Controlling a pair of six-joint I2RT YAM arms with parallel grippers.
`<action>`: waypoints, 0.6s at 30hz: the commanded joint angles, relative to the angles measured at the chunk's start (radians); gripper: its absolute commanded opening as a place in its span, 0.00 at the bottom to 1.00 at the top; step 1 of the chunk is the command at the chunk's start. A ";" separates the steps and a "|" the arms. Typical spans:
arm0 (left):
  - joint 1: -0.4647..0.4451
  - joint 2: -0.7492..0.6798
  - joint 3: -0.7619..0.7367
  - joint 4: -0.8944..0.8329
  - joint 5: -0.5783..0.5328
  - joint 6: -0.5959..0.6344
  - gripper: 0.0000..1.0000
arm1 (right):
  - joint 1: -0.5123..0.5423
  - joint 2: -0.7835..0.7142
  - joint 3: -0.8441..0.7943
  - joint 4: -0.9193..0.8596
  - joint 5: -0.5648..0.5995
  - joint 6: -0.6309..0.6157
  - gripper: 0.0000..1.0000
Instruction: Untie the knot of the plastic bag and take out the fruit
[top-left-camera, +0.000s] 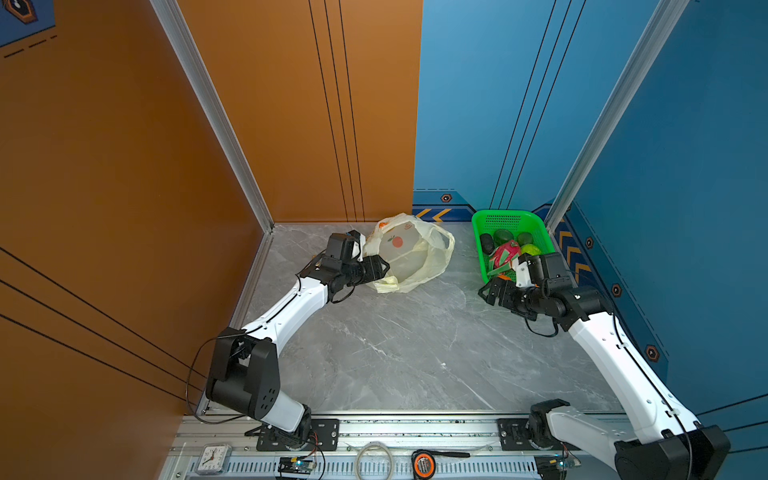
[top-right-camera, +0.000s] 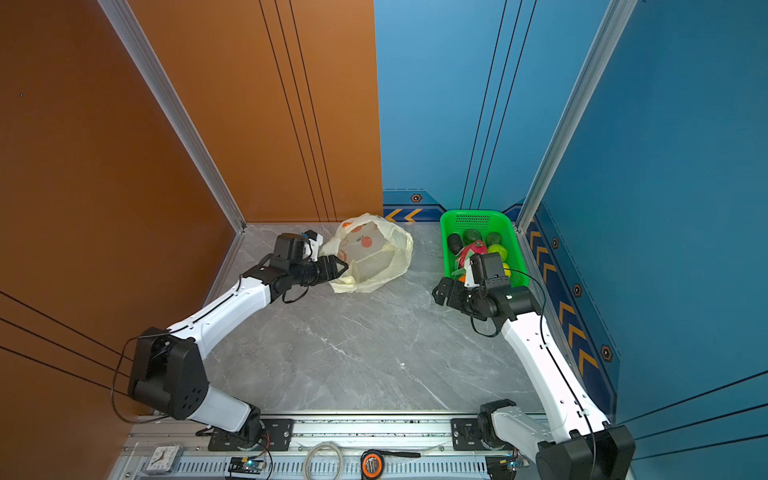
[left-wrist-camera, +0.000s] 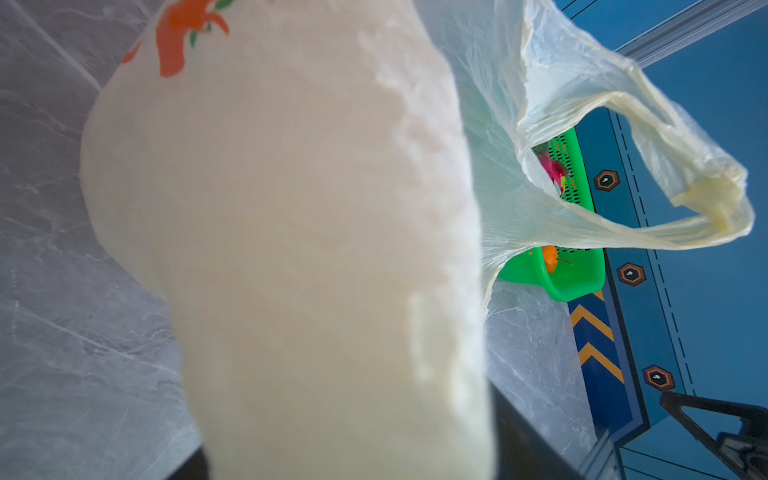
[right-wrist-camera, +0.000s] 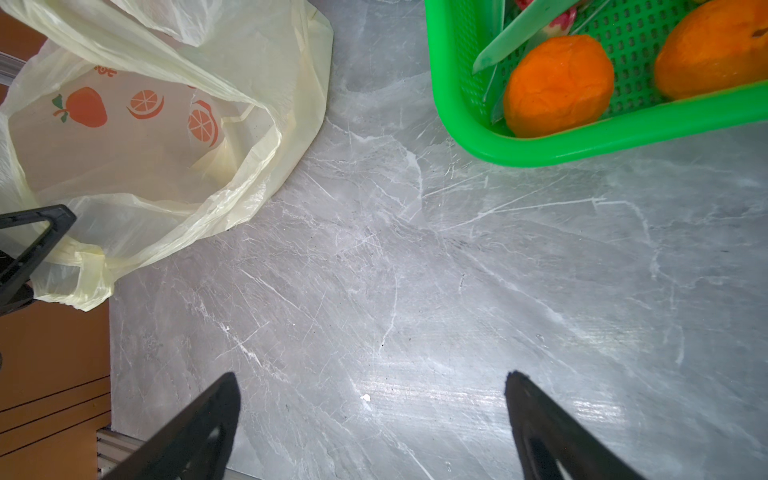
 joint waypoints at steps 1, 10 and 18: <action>0.004 -0.089 -0.010 -0.027 -0.016 0.007 0.91 | -0.001 0.004 -0.011 -0.020 0.027 -0.020 0.99; -0.019 -0.339 -0.165 -0.113 -0.194 0.070 0.98 | -0.001 0.025 -0.023 0.044 0.056 -0.083 1.00; 0.018 -0.593 -0.372 -0.144 -0.334 0.214 0.98 | -0.005 0.021 -0.110 0.238 0.176 -0.202 1.00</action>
